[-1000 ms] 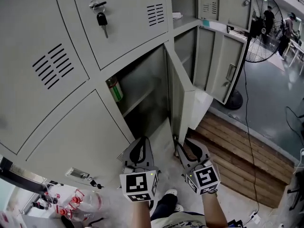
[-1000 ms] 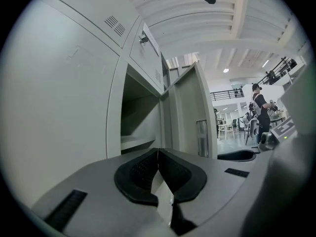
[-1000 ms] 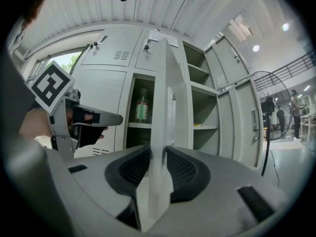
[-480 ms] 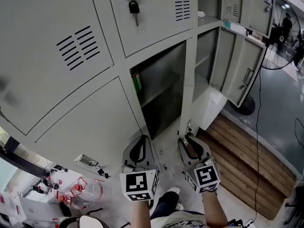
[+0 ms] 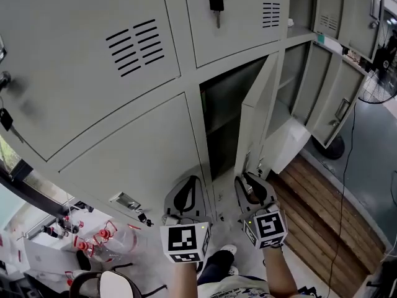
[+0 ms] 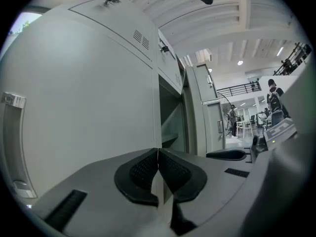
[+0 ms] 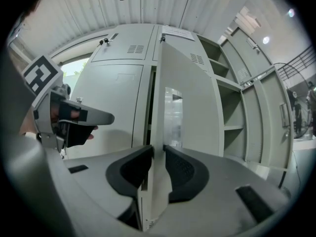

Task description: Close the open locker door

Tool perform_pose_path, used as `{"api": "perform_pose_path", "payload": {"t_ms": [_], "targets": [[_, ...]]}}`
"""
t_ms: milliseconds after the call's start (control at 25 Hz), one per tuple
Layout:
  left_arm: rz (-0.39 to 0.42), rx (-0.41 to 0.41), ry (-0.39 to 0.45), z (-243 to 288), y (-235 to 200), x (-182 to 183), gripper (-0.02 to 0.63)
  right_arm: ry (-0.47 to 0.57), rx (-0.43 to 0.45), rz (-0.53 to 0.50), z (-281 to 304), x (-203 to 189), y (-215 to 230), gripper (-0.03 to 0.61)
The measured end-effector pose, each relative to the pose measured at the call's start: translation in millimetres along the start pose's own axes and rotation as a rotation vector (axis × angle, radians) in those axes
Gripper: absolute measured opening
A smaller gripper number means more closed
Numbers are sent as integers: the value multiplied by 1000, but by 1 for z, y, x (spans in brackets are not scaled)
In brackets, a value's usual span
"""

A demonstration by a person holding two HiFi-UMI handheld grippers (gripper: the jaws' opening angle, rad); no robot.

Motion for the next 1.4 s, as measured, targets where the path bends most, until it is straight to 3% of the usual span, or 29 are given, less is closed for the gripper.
{"api": "perform_pose_path", "payload": {"t_ms": [1400], "targets": [[-15, 38, 21, -15, -36, -2, 8, -11, 80, -12, 88, 7, -29, 52]]}}
Point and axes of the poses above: the fingertips, and each gripper's own axes: z forward along the fingers, y to its right, x out of its top, the point moved 10 cm from there along -z, backward along the fingers, and after that the axes turned 2 degrees about -y, right-handed, at the moved point
